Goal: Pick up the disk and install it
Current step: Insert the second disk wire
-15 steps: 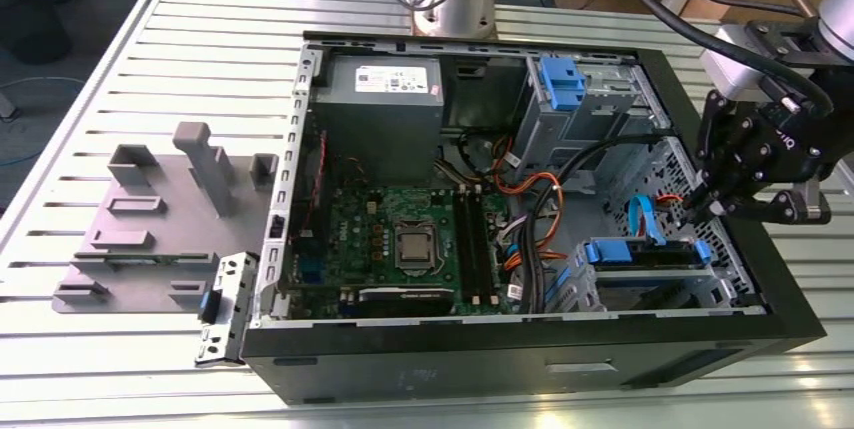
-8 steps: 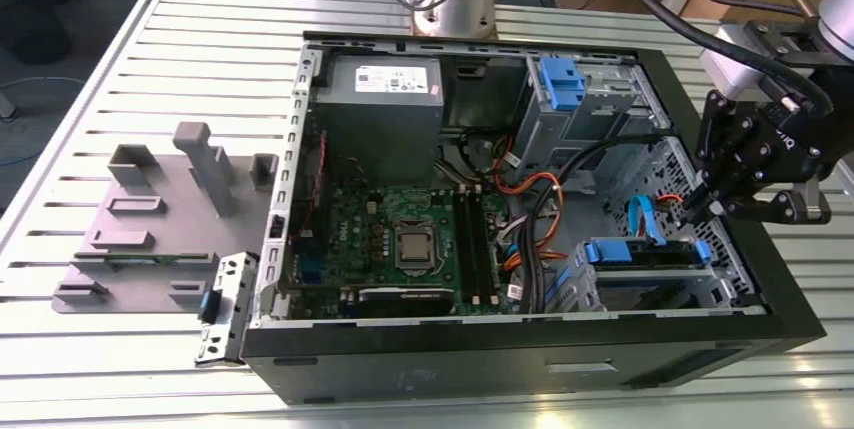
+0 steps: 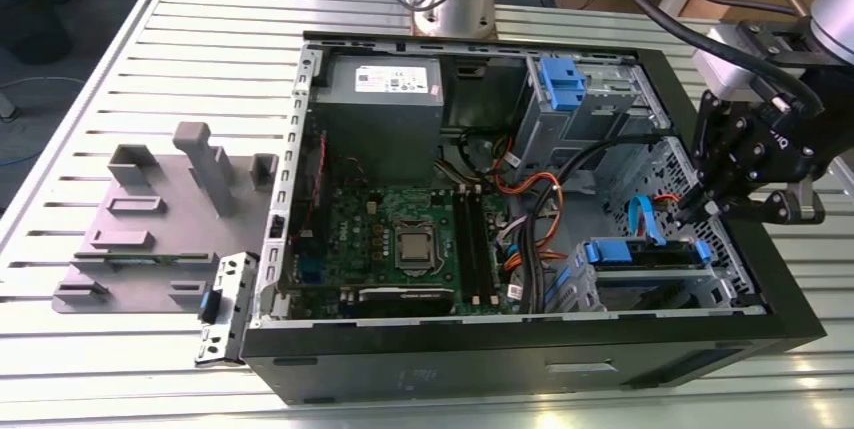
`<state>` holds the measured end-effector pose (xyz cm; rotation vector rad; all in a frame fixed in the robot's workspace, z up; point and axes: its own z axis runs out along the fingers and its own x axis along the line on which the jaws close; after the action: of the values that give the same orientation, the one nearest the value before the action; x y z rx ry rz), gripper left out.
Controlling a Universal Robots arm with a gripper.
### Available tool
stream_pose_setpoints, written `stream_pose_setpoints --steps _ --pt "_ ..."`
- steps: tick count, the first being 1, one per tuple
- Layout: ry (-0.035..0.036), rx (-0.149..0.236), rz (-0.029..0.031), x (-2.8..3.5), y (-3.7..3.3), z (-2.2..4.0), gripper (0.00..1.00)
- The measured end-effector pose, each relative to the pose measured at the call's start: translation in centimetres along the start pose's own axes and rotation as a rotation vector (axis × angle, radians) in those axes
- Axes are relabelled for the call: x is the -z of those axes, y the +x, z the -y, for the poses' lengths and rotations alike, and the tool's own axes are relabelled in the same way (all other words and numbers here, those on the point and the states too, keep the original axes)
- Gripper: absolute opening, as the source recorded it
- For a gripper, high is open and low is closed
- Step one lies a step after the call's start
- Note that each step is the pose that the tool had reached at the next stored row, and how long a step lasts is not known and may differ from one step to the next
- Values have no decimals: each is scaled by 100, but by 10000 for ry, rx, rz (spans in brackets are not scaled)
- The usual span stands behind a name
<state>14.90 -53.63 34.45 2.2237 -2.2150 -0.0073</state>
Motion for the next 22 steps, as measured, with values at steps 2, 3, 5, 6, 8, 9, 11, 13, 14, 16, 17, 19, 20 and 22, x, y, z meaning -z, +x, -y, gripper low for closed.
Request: stream_pose_setpoints --steps 2,3,5,6,8,9,11,13,14,16,17,19,20,22 --pt "25 2 1 -1 1 -26 16" --pt "36 3 1 -1 2 -36 16" --pt "47 3 1 -1 3 -50 16" --pt "48 4 1 -1 3 -49 16" --pt "48 5 -1 0 2 -50 16" --pt "48 5 0 -1 2 -51 16" --pt "50 3 0 -1 1 -62 16" --pt "52 8 1 -1 2 -76 16" --pt "52 8 0 -1 3 -78 16" --pt "52 10 -8 -1 10 -78 16" --pt "52 9 -14 -1 16 -79 16" --pt "52 8 -21 -1 34 -79 16" --pt "52 8 -24 -1 45 -80 16" --pt "52 8 -25 0 65 -80 16"
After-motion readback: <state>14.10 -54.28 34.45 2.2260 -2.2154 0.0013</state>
